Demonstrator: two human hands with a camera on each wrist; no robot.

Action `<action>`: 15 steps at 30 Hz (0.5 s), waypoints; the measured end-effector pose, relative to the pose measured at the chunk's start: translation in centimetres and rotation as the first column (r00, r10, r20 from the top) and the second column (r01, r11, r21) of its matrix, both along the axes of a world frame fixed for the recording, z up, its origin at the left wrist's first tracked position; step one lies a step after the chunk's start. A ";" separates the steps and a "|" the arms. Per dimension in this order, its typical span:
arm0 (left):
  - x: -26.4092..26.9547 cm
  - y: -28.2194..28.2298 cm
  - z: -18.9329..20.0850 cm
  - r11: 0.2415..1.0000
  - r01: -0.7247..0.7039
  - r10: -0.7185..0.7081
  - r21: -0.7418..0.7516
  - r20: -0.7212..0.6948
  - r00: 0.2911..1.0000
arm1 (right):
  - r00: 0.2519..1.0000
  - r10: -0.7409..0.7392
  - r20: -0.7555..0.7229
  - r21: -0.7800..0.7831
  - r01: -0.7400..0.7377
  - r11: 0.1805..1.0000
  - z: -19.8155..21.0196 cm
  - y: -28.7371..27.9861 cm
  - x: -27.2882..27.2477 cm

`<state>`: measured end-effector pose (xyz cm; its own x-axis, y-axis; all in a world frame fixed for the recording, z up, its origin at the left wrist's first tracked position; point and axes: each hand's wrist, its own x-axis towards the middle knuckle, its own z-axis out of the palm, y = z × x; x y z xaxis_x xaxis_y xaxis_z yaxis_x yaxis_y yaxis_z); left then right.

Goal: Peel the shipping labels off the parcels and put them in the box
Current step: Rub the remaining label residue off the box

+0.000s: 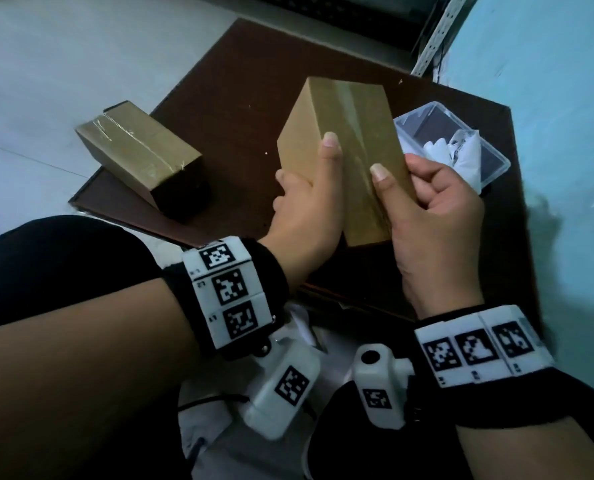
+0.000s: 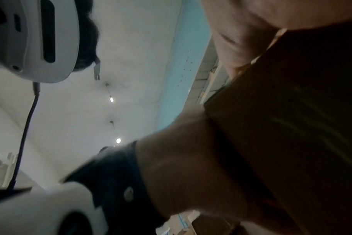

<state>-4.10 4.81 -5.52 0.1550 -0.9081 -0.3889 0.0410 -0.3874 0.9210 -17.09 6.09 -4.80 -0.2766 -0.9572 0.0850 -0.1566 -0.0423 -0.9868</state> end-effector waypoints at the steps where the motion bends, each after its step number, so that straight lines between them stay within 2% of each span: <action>1: 0.3 -0.3 0.0 1.000 -0.019 0.019 0.016 -0.004 1.000 | 0.998 0.058 0.012 0.028 -0.058 0.998 0.0 0.0 -0.2; 3: 0.7 -0.7 -0.2 0.998 -0.048 0.048 0.030 -0.010 0.999 | 0.987 0.158 0.027 0.071 -0.159 0.985 0.1 0.2 -0.5; 5: 0.8 -0.9 -0.3 0.999 -0.043 0.043 0.021 -0.009 0.999 | 0.986 0.162 0.027 0.068 -0.163 0.984 0.1 0.4 -0.5; 11: -0.1 -0.3 0.6 1.000 0.027 -0.027 0.001 -0.006 1.000 | 0.995 -0.044 0.093 -0.041 0.048 0.998 0.4 0.5 0.1; 15: 1.3 -2.1 0.7 1.000 0.010 -0.012 -0.028 -0.057 0.998 | 0.981 0.090 0.170 -0.019 -0.088 0.996 0.6 1.1 0.0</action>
